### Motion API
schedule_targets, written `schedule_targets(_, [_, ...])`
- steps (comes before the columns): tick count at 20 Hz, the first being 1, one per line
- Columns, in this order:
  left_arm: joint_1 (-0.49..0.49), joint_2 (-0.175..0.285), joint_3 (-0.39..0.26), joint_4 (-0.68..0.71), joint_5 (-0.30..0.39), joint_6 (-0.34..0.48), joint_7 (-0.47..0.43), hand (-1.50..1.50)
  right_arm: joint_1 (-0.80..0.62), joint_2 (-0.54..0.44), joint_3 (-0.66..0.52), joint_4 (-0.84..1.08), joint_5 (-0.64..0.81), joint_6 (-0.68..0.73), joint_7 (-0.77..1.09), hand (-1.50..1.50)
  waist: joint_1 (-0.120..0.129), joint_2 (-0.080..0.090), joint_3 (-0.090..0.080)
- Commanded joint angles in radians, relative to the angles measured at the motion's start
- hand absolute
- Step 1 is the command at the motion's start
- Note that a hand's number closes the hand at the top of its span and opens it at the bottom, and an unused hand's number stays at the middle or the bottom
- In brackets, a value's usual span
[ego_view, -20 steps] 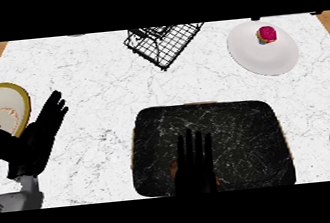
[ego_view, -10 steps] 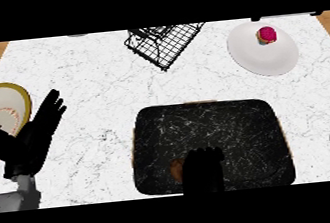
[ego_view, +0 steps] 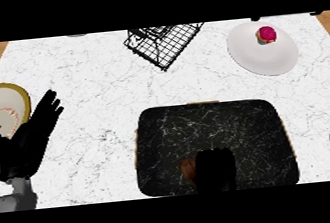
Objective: Pick the sweet potato from the tray and place it in the tiered basket
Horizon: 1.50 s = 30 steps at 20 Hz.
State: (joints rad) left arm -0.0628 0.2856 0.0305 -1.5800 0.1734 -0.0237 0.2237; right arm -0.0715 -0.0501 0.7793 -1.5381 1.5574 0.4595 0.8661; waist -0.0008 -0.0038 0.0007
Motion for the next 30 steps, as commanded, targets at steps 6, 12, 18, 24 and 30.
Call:
schedule_targets(6, [0.018, -0.009, 0.004, 0.009, -0.006, 0.002, -0.028, 0.0, -0.09, -0.116, -0.609, -0.091, -0.296, -0.198, -0.101, 1.5, -0.016, 0.011, 0.002])
schedule_targets(12, [-0.04, -0.007, 0.017, 0.027, -0.003, 0.005, -0.006, 0.0, -0.172, -0.158, -0.699, -0.103, -0.316, -0.486, -0.204, 1.5, -0.006, 0.007, 0.001])
schedule_targets(18, [0.006, -0.015, 0.008, 0.028, -0.012, -0.009, -0.041, 0.0, -0.32, -0.127, -0.783, -0.206, -0.469, -0.582, -0.293, 1.5, 0.006, 0.004, 0.0])
schedule_targets(24, [0.004, -0.034, -0.004, -0.025, -0.018, -0.008, 0.016, 0.0, -0.476, -0.083, -0.745, -0.253, -0.503, -0.417, -0.212, 1.5, 0.006, 0.003, -0.001])
schedule_targets(30, [0.002, -0.052, -0.015, -0.013, -0.042, -0.004, 0.017, 0.0, -0.751, 0.005, -0.727, -0.039, -0.485, -0.36, -0.111, 1.5, 0.013, 0.004, -0.001])
